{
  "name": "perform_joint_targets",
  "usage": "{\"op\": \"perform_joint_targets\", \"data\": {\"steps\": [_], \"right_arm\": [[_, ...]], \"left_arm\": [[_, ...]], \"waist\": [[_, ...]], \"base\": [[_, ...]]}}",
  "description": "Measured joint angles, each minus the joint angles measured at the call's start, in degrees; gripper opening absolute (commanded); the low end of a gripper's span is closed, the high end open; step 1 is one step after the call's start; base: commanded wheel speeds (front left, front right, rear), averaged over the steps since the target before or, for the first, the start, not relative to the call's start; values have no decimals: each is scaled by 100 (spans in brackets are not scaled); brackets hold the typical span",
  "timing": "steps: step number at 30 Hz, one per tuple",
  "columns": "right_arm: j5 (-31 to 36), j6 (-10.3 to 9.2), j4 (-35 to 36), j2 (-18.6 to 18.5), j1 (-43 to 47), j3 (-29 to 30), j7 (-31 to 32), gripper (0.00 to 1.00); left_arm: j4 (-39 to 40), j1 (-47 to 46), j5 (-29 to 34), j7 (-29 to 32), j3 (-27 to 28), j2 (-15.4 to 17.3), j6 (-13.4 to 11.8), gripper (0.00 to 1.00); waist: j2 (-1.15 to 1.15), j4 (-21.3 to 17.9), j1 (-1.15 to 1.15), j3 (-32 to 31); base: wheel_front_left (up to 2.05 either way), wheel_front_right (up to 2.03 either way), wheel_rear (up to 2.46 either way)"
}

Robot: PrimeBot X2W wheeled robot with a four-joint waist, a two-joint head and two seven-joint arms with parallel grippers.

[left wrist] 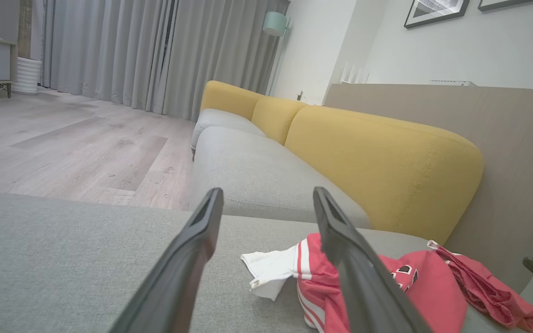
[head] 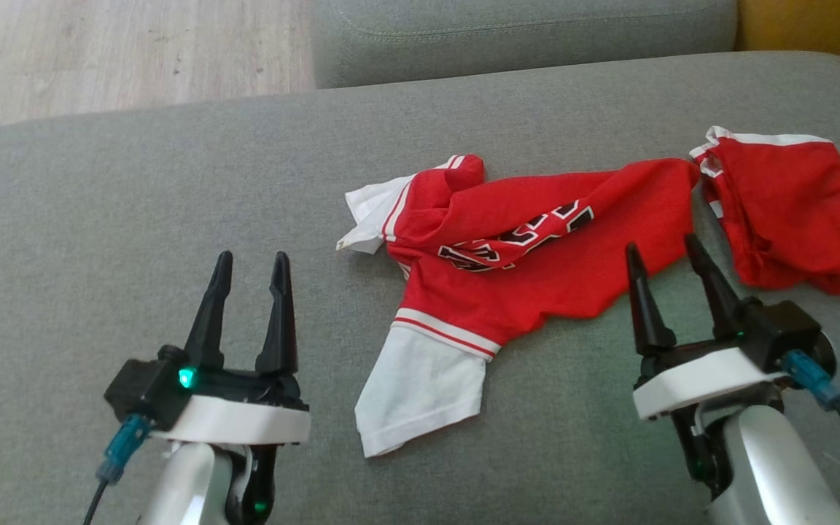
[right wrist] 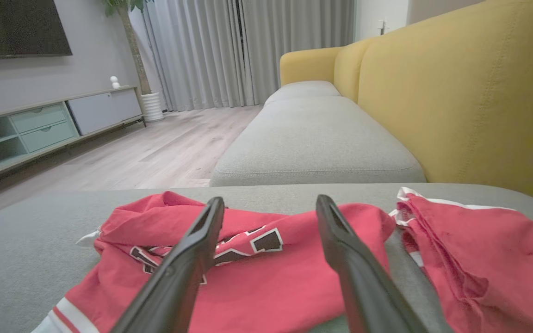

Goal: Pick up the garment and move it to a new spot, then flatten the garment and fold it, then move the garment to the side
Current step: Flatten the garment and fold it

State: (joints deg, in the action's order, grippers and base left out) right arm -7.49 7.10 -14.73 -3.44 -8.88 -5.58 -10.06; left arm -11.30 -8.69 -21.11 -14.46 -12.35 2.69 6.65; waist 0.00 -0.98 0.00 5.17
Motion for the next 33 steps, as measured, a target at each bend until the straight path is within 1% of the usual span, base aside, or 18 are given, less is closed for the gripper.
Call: {"op": "perform_joint_targets", "data": {"steps": [4,7,10,13,19,23,30,33], "right_arm": [[12,0,90,2,-7,-175,8,100],[119,0,99,1,-130,-378,137,100],[219,0,68,-23,-476,-683,342,100],[269,0,-142,-168,-946,-1160,646,100],[180,0,-1044,-568,-1792,-2030,1322,100],[176,0,-1706,-784,-2236,-2462,1550,100],[236,0,-2721,-836,-2798,-2655,1718,100],[234,0,-3299,-831,-2973,-2681,1826,100]], "left_arm": [[-1,-43,-1,0,-68,0,42,100],[-3,-43,-2,0,-76,0,42,100],[-15,-45,-18,0,-105,0,42,100],[-37,-53,-66,0,-163,0,42,100],[-56,-161,-227,0,-305,0,34,100],[-57,-174,-319,0,-427,0,11,100],[-54,-176,-432,0,-548,-1,-69,100],[-46,-176,-472,0,-617,-1,-97,100]], "waist": [[0,90,0,19],[0,228,0,49],[0,405,0,93],[0,609,0,151],[0,1074,1,264],[0,1396,0,333],[0,1866,0,458],[0,2032,0,535]], "base": [[0,0,0],[0,0,0],[0,0,0],[0,0,0],[0,0,0],[0,0,0],[0,0,0],[0,0,0]]}}
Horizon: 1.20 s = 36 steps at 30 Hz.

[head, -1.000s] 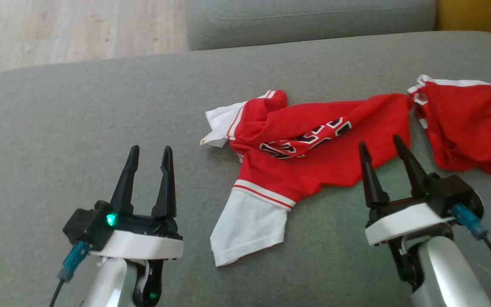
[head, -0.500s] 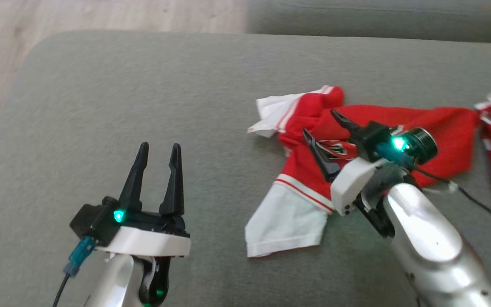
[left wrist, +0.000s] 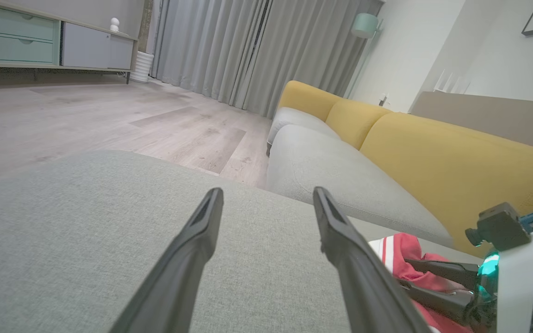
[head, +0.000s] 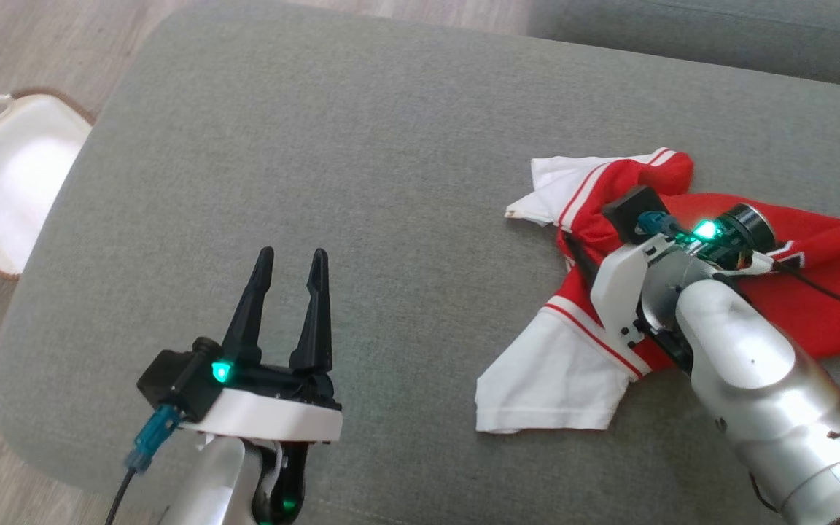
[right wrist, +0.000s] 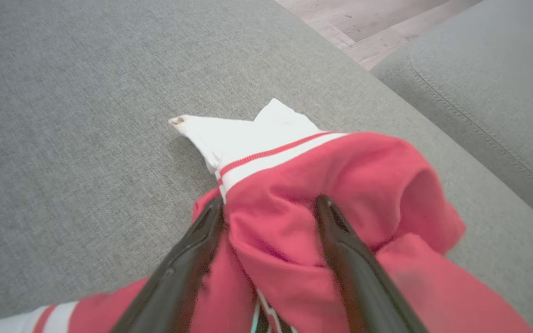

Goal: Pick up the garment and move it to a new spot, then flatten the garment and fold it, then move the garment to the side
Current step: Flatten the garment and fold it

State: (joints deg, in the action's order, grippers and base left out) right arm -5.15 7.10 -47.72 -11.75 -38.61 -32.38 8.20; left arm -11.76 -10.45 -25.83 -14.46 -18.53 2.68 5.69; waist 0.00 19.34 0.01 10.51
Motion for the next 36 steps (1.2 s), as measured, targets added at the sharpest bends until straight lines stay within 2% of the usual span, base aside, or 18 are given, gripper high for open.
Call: {"op": "perform_joint_targets", "data": {"steps": [1,2,7,14,21,22,23,28,36], "right_arm": [[-40,0,-109,4,-36,-13,8,45],[-45,0,-200,4,-85,-47,-1,0],[-337,0,-419,116,-354,87,-499,0],[-706,0,-276,423,-961,88,-1393,0],[-832,0,-488,516,-1673,383,-1624,0],[-818,0,-639,527,-1793,472,-1618,97],[-790,0,-820,539,-1894,584,-1611,100],[-471,0,-1582,549,-2033,698,-1672,100],[-403,0,-1650,653,-1715,648,-2191,100]], "left_arm": [[2,-1,0,0,-9,0,-11,100],[2,-1,-1,0,-11,0,-14,100],[12,-4,-30,0,-36,0,-22,100],[12,-5,-40,0,-49,0,-23,100],[15,-9,-40,0,-79,0,-23,100],[15,-14,-40,0,-96,0,-23,100],[14,-22,-40,0,-112,0,-22,100],[14,-116,-41,0,-192,0,-48,100],[4,-112,31,0,86,0,-68,100]], "waist": [[0,28,0,12],[0,49,0,20],[0,69,0,4],[0,9,0,-65],[0,11,-1,-40],[0,17,0,-24],[0,25,0,-10],[0,78,0,23],[0,-261,-1,-86]], "base": [[0,0,0],[0,0,0],[0,0,0],[0,0,0],[0,0,0],[0,0,0],[0,0,0],[0,0,0],[0,0,0]]}}
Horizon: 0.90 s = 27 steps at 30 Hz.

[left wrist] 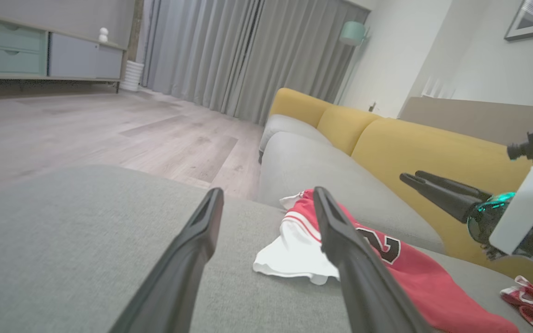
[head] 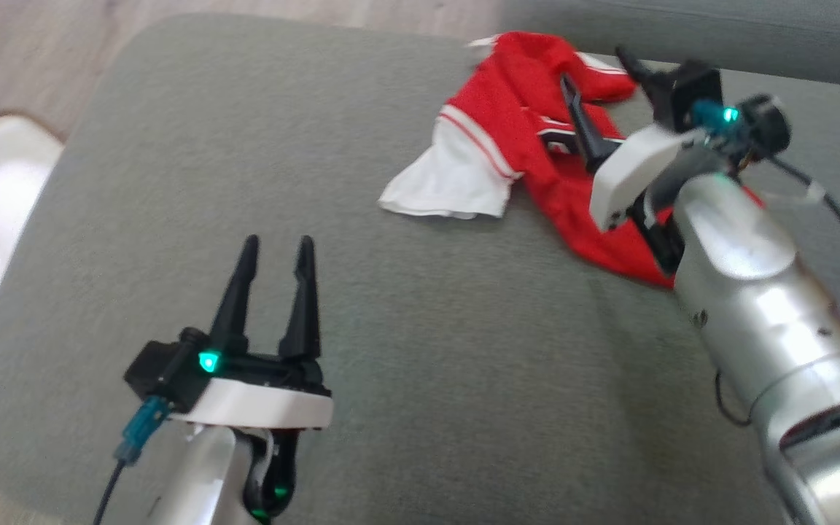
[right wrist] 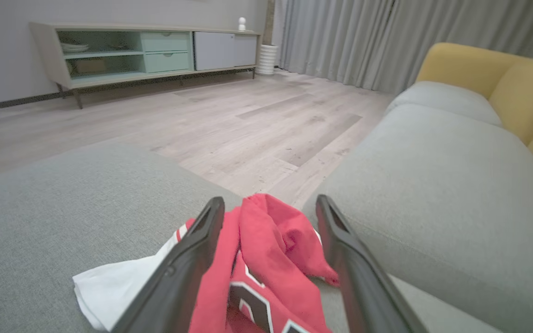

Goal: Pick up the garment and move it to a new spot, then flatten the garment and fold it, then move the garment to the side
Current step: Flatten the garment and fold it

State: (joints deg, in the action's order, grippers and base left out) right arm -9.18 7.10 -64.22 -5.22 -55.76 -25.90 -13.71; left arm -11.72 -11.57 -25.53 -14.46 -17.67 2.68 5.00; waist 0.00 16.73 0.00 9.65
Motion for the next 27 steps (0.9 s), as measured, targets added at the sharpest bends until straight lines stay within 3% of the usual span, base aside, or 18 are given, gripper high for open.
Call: {"op": "perform_joint_targets", "data": {"steps": [3,6,12,17,22,27], "right_arm": [[-80,0,361,40,387,202,-51,100],[-98,0,1235,57,959,637,-55,100],[122,0,2967,94,2724,1766,-68,100],[221,0,4018,140,4056,2357,-68,100],[-86,0,4586,198,4709,2544,-69,100],[-85,0,4755,207,4784,2502,-68,100]], "left_arm": [[16,19,85,0,197,0,8,100],[59,28,142,-3,378,-1,12,100],[108,62,192,-13,543,-2,65,100],[147,140,199,-18,655,-3,87,100],[176,148,252,-18,708,-3,89,100],[171,157,292,-18,772,-4,107,100]], "waist": [[0,-247,0,-57],[0,-534,0,-114],[0,-1109,0,-228],[0,-1500,0,-291],[0,-1749,0,-314],[0,-1882,0,-288]], "base": [[0,0,0],[0,0,0],[0,0,0],[0,0,0],[0,0,0],[0,0,0]]}}
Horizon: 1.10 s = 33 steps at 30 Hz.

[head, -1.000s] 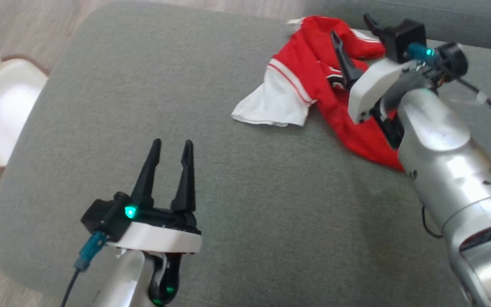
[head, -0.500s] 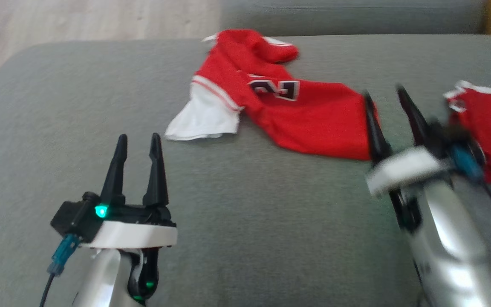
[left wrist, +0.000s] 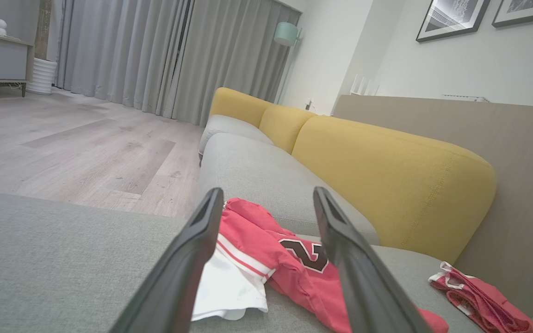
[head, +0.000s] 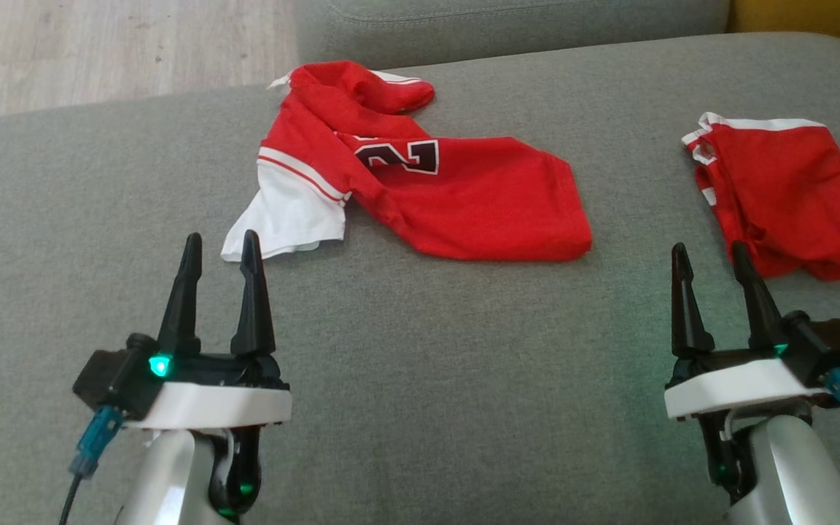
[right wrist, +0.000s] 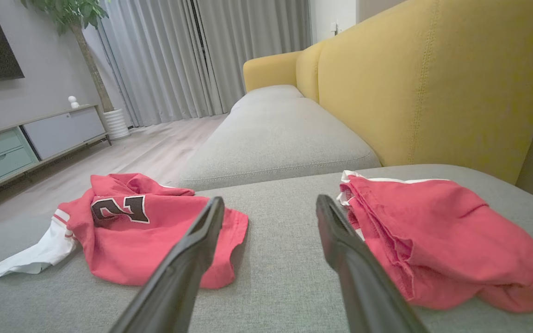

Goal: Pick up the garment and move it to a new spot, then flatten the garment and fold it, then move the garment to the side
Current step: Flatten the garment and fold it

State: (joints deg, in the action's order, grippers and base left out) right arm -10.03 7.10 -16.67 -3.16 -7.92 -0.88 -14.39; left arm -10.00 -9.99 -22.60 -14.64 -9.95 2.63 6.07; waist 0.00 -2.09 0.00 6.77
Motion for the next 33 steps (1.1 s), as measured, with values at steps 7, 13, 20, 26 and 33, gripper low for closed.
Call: {"op": "perform_joint_targets", "data": {"steps": [7,13,20,26,33], "right_arm": [[0,0,132,2,-37,-26,0,100],[-9,0,145,3,-43,-21,0,100],[-24,0,145,8,-124,-108,-1,100],[-67,0,152,9,-189,-186,-1,100],[-108,0,188,10,-243,-229,0,100]], "left_arm": [[-310,-38,113,-5,14,0,-42,100],[-1441,-406,314,254,-75,9,-297,100],[-2343,-1183,320,443,26,71,-519,100],[-3075,-1675,350,758,109,260,-735,100],[-4043,-2270,404,998,110,460,-805,100]], "waist": [[0,-60,0,110],[0,-84,1,256],[0,-205,1,409],[0,-324,1,544],[0,-485,1,723]], "base": [[0,0,0],[0,0,0],[0,0,0],[0,0,0],[0,0,0]]}}
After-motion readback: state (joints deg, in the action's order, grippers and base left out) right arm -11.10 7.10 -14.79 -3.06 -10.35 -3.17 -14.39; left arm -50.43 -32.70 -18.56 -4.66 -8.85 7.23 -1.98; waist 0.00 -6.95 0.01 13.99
